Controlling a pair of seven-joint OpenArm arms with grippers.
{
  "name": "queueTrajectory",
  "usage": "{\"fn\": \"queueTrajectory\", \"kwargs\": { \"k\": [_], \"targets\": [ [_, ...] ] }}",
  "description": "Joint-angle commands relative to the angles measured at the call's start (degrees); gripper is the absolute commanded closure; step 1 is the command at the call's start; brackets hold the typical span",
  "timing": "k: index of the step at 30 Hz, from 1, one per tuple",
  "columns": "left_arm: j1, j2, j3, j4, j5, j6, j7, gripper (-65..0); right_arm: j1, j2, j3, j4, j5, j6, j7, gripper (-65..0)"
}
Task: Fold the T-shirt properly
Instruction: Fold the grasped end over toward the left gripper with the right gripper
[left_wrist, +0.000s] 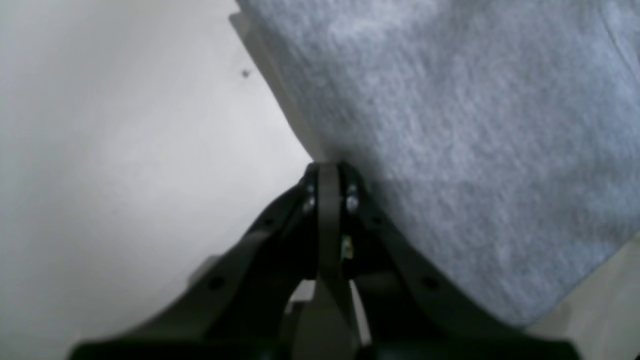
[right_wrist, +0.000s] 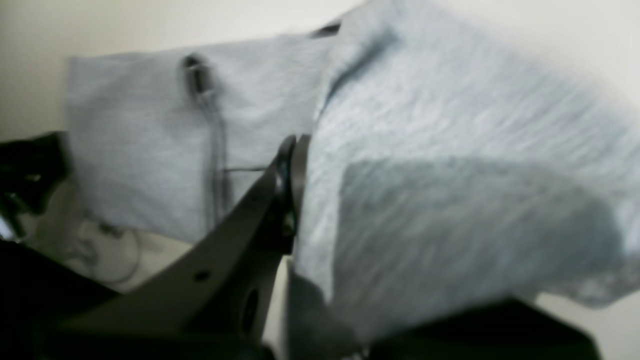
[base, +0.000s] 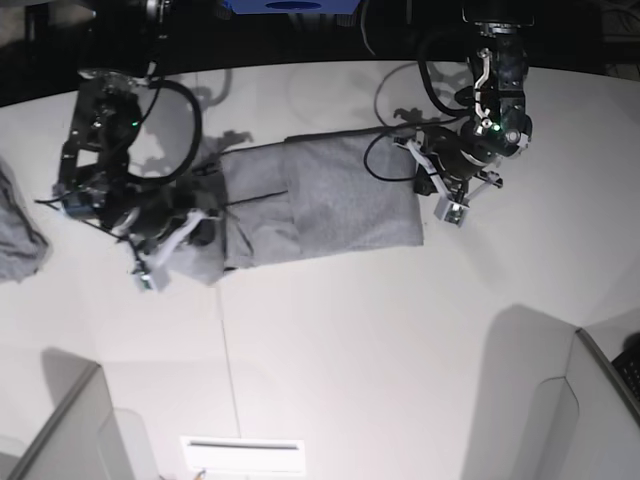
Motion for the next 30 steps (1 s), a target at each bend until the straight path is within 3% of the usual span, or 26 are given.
{"fn": "queueTrajectory", "kwargs": {
  "k": [1,4,7,12,23,26,30],
  "targets": [
    [-0.34,-0.16,-0.10,1.39,-0.56,-0.08,-0.89,0.0,1.06,0.31,-0.88,1.13,0.82,-0.73,2.32,0.0],
    [-0.08,-0.33,-0.27,1.83,-0.47,-0.08,-0.81,0.0,1.06,-0.40,-5.18,1.22,0.82,-3.36,4.51,0.0],
    [1.15,-0.60,-0.62,2.10,-0.38,-0.08,-1.07,0.0,0.97,-1.98,-10.02,2.62,0.82,-8.99,6.18,0.0],
    [1.77,-2.18,-0.71,2.10,-0.38,-0.08,-1.07,0.0,1.14,-2.24,-17.40,5.08,0.82,-14.88,6.80,0.0],
    [4.14,-2.27,-7.74,3.77,-0.38,-0.08,-0.81,0.0,-0.35,-5.06,-19.16,5.17,0.82,-15.32,8.21,0.0],
    [4.40,-2.27,-8.10,3.68,-0.38,-0.17,-0.81,0.0,-0.88,-4.88,-23.47,5.08,0.82,-15.58,11.02,0.0],
    [4.67,-2.27,-8.10,3.77,-0.38,-0.17,-0.81,0.0,-0.88,-4.70,-28.57,4.12,0.82,-19.80,15.24,0.0]
  ]
}}
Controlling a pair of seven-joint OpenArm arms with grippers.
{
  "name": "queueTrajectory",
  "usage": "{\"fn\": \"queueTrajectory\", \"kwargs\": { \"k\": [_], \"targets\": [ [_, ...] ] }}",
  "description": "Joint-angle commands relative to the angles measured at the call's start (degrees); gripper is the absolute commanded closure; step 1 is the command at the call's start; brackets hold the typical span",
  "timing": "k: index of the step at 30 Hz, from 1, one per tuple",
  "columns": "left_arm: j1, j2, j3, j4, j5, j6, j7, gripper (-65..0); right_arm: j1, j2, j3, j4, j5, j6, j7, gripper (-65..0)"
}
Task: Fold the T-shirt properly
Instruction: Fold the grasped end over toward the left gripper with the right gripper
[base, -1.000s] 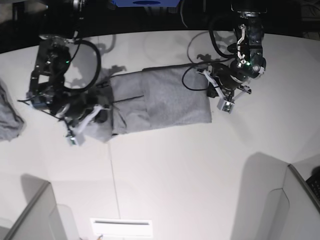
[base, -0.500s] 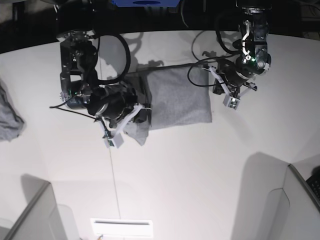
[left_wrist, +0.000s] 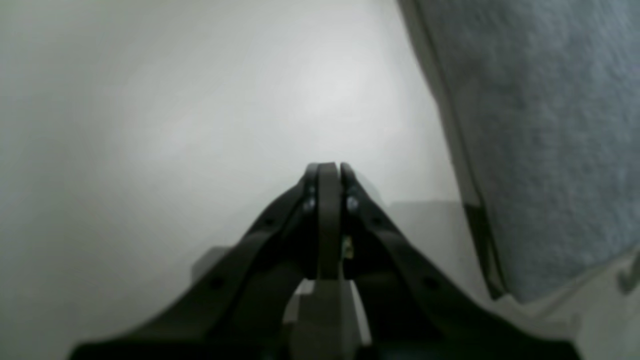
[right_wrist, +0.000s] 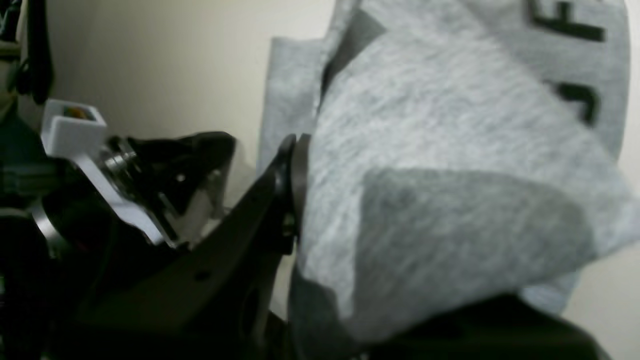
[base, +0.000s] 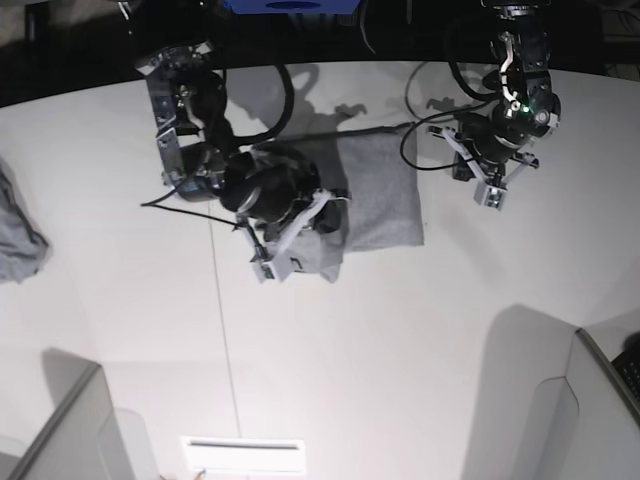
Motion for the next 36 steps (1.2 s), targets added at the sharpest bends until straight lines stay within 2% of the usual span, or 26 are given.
{"fn": "queueTrajectory", "kwargs": {
  "k": [1,5,10,14,15,20,25,29,36],
  "targets": [
    [-0.21,-0.35,-0.18,1.10,-0.54,-0.30,-0.81,0.0,1.24,0.08,-0.82,0.05,0.67,-0.05,1.43,0.0],
    [1.11,-0.43,-0.54,1.28,-0.54,-0.30,-0.81,0.0,2.30,0.08,-3.98,-3.03,0.58,-0.05,3.28,0.0],
    [3.40,-2.37,-0.54,2.86,-0.54,-0.30,-0.98,0.0,2.56,0.17,-7.50,-6.19,0.58,-0.13,8.02,0.0],
    [4.54,-3.16,-0.62,3.65,-0.62,-0.30,-1.07,0.0,2.82,0.17,-10.22,-6.10,0.58,-0.13,8.11,0.0],
    [4.72,-3.42,-0.62,3.65,-0.62,-0.30,-1.07,0.0,2.91,0.17,-11.01,-6.02,0.58,-0.57,8.02,0.0],
    [4.80,-3.86,-0.62,3.65,-0.62,-0.30,-1.07,0.0,3.97,0.35,-14.97,-3.56,0.58,-6.82,7.67,0.0],
    [4.80,-3.86,-0.62,3.56,-0.62,-0.30,-1.07,0.0,4.14,1.23,-14.97,-0.21,0.58,-7.78,5.91,0.0],
    [4.80,-3.86,-0.62,3.74,-0.71,-0.30,-0.98,0.0,4.06,0.96,-15.06,-2.06,0.58,-7.78,5.38,0.0],
    [5.51,-3.95,-0.62,3.74,-0.71,-0.30,-0.81,0.0,4.50,-0.27,-15.41,-10.59,0.58,-7.78,9.08,0.0]
  ]
}}
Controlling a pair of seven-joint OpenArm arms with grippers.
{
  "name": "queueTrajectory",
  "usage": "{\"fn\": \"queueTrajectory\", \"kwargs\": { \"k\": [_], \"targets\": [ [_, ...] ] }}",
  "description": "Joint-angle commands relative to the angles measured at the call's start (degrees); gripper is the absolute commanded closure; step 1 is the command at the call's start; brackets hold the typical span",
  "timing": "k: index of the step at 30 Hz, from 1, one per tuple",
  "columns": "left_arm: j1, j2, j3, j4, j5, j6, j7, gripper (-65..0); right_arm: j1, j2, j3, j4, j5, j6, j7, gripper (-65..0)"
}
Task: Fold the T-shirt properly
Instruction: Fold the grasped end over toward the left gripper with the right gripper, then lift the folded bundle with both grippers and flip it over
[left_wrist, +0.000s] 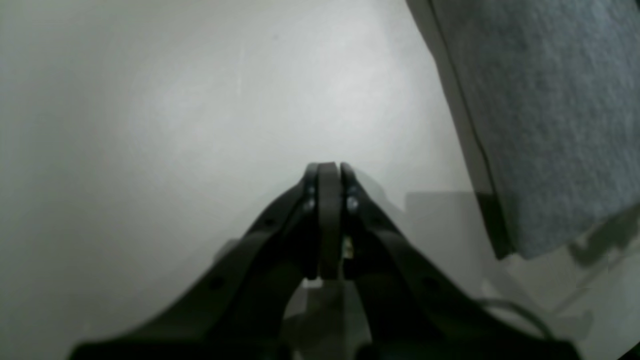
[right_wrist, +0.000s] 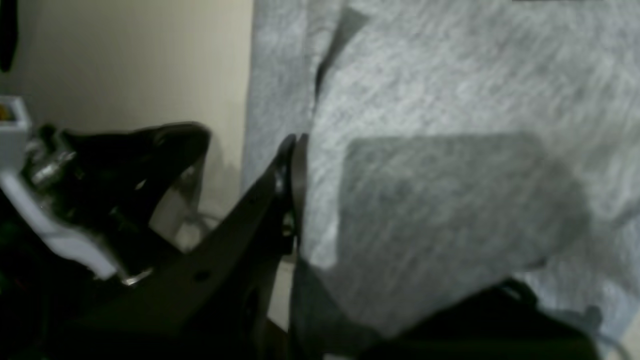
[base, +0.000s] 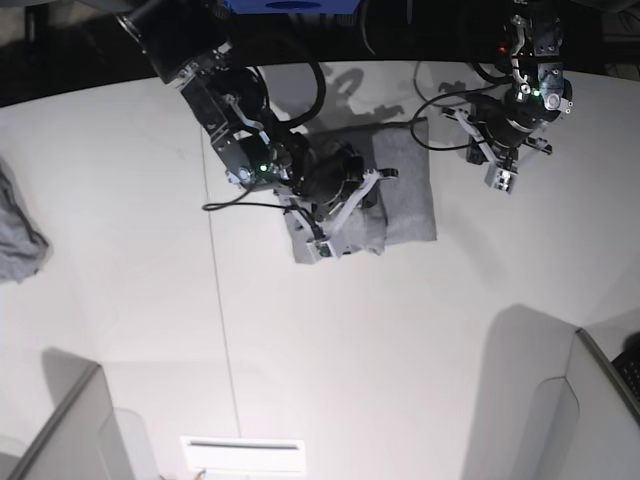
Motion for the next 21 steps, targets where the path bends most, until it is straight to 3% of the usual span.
{"fn": "queueTrajectory", "kwargs": {
  "k": [1,4,8,12,14,16,19,21],
  "targets": [
    [0.53,-0.58,-0.25,1.25,-0.60,-0.17,-0.39,0.0,0.98,-0.42,0.02,0.01,0.39,0.15,0.95,0.0],
    [2.46,-0.58,-1.22,3.01,-0.69,-0.17,-0.57,0.0,0.98,-0.51,0.02,-1.31,0.47,0.15,1.39,0.0],
    [5.36,-0.32,-8.43,6.08,-0.87,-0.34,-0.57,0.0,0.89,-1.12,0.11,-0.96,0.74,0.15,0.86,0.0],
    [7.65,-0.32,-13.88,6.70,-0.87,-0.34,-0.57,0.0,0.80,-2.09,0.11,-0.96,0.74,0.15,0.86,-30.8],
    [8.09,-0.32,-15.99,6.52,-0.87,-0.43,-0.39,0.0,0.80,-2.62,0.02,-0.87,0.74,0.15,1.04,-38.4],
    [8.97,-0.32,-18.01,6.43,-0.87,-2.63,-0.39,0.0,0.89,-3.67,0.02,-0.87,0.74,0.15,0.86,-37.7],
    [9.14,0.12,-21.97,6.52,-0.87,-9.49,-0.30,0.0,1.50,-4.82,-0.51,-0.52,0.74,0.15,0.86,-37.5],
    [8.88,1.35,-24.25,6.17,-0.78,-12.21,-0.22,0.0,2.73,-5.26,-2.70,-0.43,0.74,0.15,0.86,-37.5]
  ]
}}
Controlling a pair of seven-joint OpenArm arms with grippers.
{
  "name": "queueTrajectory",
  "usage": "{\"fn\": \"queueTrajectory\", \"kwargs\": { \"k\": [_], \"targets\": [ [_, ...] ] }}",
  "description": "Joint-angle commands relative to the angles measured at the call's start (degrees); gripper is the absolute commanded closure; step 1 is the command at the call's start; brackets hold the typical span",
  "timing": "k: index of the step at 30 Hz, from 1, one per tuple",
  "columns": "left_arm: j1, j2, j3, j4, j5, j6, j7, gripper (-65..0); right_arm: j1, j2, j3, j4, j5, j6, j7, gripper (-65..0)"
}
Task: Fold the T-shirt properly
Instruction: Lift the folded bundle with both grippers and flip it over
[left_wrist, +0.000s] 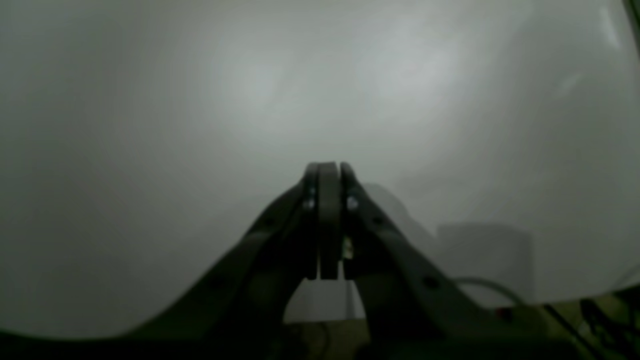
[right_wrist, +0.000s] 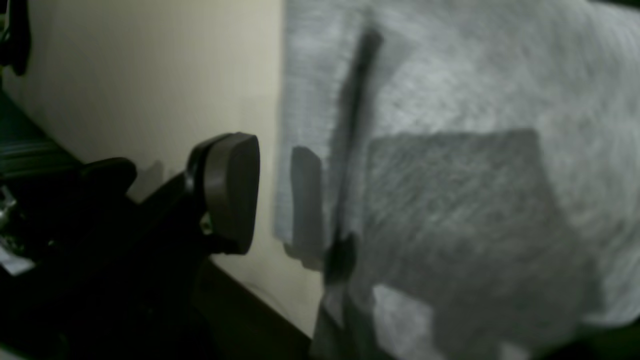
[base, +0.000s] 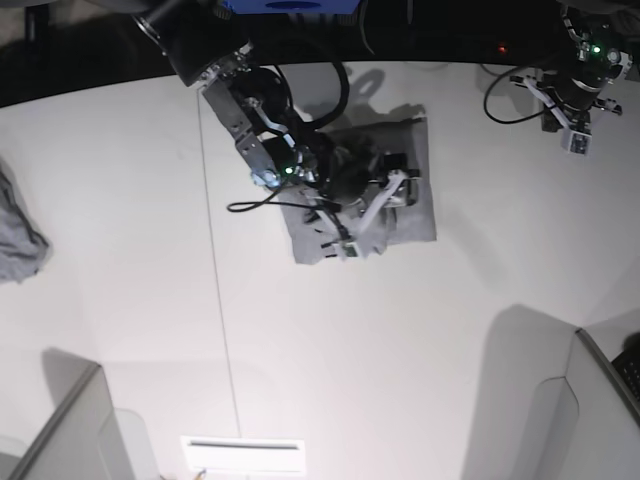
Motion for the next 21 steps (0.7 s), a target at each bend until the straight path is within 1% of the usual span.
{"fn": "queueTrajectory", "kwargs": {
  "k": [1,3,4,8,12,14,16,18,20,21],
  "targets": [
    [0.24,-0.13,-1.11,0.66,-0.43,-0.85,-0.89,0.0,1.89,-1.15,-0.87,1.29,0.80,0.41,1.04,-37.5],
    [0.24,-0.13,-2.17,0.66,-0.43,-1.11,-0.89,0.0,2.85,-1.50,-2.63,1.29,0.80,0.41,1.04,-37.4],
    [0.33,-0.13,-2.52,0.66,-0.43,-1.20,-0.89,0.0,3.38,-2.20,-3.25,1.29,0.80,0.41,1.04,-37.4],
    [0.42,-0.13,-2.52,0.58,-0.43,-1.20,-0.89,0.0,4.61,-2.99,-4.30,0.06,0.72,0.41,0.95,-37.4],
    [0.16,-0.22,-2.52,0.58,-0.43,-1.20,-0.89,0.0,7.34,-3.17,-9.93,-1.52,0.80,0.41,1.21,-37.4],
    [0.07,-0.22,-2.52,0.58,-0.43,-1.20,-0.89,0.0,8.48,-3.79,-12.13,-2.13,0.80,0.41,1.12,-37.4],
    [0.07,-0.22,-2.52,0.58,-0.43,-1.20,-0.89,0.0,9.27,-3.87,-13.53,-2.31,0.80,0.41,1.21,-37.4],
    [0.07,-0.22,-2.52,0.58,-0.43,-1.29,-0.89,0.0,9.53,-3.87,-13.27,-1.34,0.80,0.41,1.04,-37.1],
    [0.24,-0.22,-2.43,0.66,-0.43,-1.37,-0.89,0.0,9.45,-3.35,-13.01,0.50,0.80,0.41,1.04,-35.4],
    [0.24,-0.13,-2.34,0.84,-0.52,-1.37,-0.89,0.0,9.45,-2.29,-13.01,1.47,0.72,0.41,1.04,-33.9]
  ]
}}
